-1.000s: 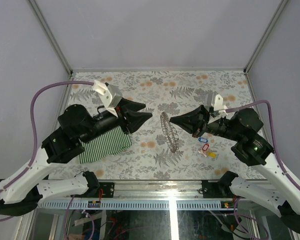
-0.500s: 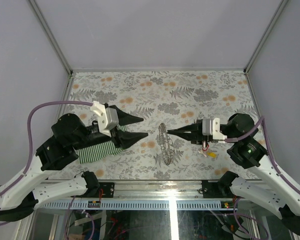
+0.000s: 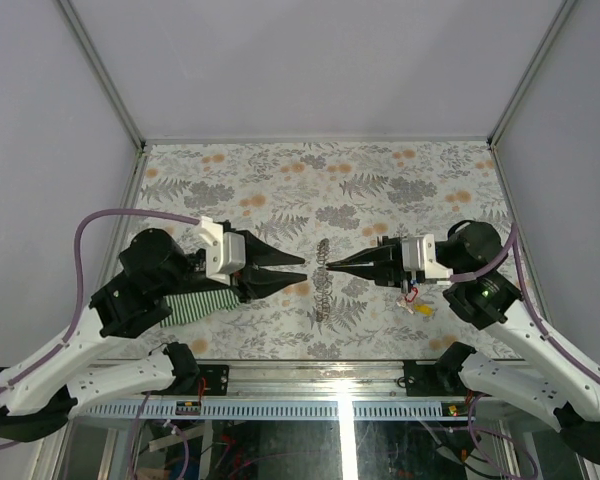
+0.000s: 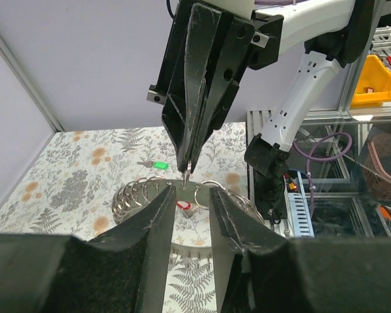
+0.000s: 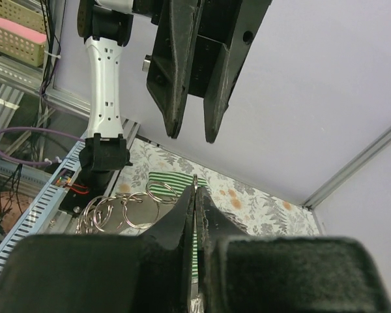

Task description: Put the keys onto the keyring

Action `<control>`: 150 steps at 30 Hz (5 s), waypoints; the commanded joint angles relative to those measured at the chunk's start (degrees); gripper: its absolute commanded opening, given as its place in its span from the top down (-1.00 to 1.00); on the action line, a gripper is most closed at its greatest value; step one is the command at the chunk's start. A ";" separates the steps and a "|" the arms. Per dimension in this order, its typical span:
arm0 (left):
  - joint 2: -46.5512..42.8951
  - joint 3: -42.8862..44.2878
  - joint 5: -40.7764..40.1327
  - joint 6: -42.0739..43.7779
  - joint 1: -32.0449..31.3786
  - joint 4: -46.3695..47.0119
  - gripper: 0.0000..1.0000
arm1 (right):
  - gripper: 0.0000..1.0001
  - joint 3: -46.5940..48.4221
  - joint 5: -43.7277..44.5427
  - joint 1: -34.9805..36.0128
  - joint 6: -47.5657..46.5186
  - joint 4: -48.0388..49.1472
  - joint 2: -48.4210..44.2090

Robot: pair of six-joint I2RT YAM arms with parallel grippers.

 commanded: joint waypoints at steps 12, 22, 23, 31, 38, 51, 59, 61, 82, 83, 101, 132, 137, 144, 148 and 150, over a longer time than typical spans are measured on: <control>4.61 1.44 -0.01 1.44 -0.30 4.95 0.38 | 1.00 0.84 -1.09 0.02 4.44 9.00 0.74; 4.78 1.72 0.11 1.10 -0.29 6.27 0.44 | 1.00 0.70 -0.98 0.06 4.58 8.39 0.88; 4.86 1.80 0.16 1.10 -0.31 6.35 0.44 | 1.00 0.76 -0.96 0.08 4.68 8.32 0.89; 5.24 1.62 0.06 1.61 -0.30 6.34 0.48 | 1.00 1.70 -0.84 0.12 6.56 7.60 1.93; 5.74 2.00 0.82 1.64 -0.35 6.36 0.73 | 1.00 1.86 -0.84 0.09 7.82 8.09 2.21; 4.31 2.32 2.59 1.47 -0.31 5.95 1.00 | 0.70 1.57 -0.27 0.23 8.92 7.47 -0.27; 2.21 1.18 6.84 -1.55 -0.36 11.31 1.00 | 0.54 -0.57 0.21 0.19 13.53 11.01 -2.84; 2.17 1.05 7.77 -2.27 -0.33 12.26 1.00 | 0.53 -1.20 0.12 0.21 14.55 12.27 -2.75; 3.26 0.33 8.90 -4.93 -0.33 16.38 1.00 | 0.37 -2.15 -0.54 1.80 19.63 20.96 1.35; 3.36 0.32 8.88 -4.94 -0.29 16.43 1.00 | 0.38 -2.05 -0.45 2.03 19.72 21.24 1.53; 4.28 0.49 8.00 -3.77 -0.32 15.99 1.00 | 0.48 -1.15 0.24 4.79 19.73 22.27 3.18; 3.23 0.35 6.68 -3.73 -0.29 12.41 0.54 | 1.00 5.18 1.74 5.33 -0.12 -0.88 0.50; -0.24 0.15 3.24 -3.73 -0.29 7.79 0.40 | 1.00 10.50 5.04 5.31 -17.46 -16.94 -0.69; -3.05 0.41 -1.51 -4.06 -0.30 3.74 0.38 | 1.00 11.39 7.64 5.24 -31.86 -22.32 -1.96; -2.86 0.41 -2.25 -4.46 -0.35 3.57 0.38 | 1.00 11.24 9.96 5.32 -39.58 -25.20 -2.21; -2.60 0.42 -2.52 -4.39 -0.30 3.40 0.38 | 1.00 11.36 11.12 5.28 -42.88 -26.41 -2.27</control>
